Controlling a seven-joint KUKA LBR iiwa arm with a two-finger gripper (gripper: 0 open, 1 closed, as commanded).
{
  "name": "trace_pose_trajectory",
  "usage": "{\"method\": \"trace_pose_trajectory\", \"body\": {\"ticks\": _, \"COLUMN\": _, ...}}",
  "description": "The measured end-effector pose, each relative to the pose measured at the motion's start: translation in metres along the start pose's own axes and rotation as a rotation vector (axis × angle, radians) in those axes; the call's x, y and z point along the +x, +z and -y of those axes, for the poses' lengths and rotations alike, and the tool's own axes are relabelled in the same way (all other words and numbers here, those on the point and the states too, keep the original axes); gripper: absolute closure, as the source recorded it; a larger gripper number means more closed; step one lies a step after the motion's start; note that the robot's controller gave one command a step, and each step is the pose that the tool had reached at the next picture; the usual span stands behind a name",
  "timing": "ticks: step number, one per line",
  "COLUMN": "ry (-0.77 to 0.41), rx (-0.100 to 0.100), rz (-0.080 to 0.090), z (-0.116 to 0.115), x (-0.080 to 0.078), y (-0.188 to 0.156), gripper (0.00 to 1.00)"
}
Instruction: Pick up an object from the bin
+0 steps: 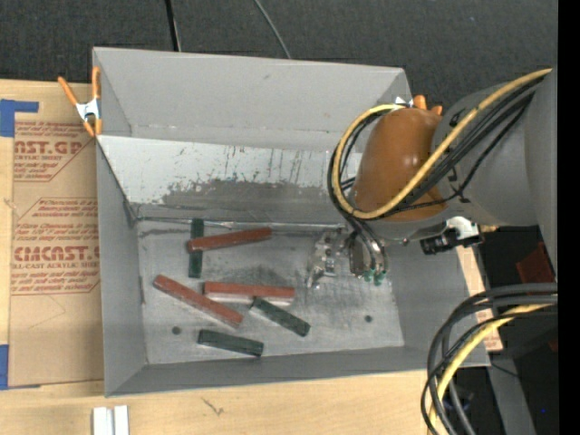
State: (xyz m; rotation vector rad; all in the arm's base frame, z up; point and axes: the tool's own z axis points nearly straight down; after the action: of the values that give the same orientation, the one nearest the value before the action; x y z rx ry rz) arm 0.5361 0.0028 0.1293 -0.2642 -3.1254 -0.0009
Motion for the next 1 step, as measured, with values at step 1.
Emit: {"method": "trace_pose_trajectory", "body": {"ticks": 1, "ry": 0.0, "rx": 0.0, "rz": 0.003, "z": -0.0459, "x": -0.0127, "y": 0.0339, "gripper": 0.0}}
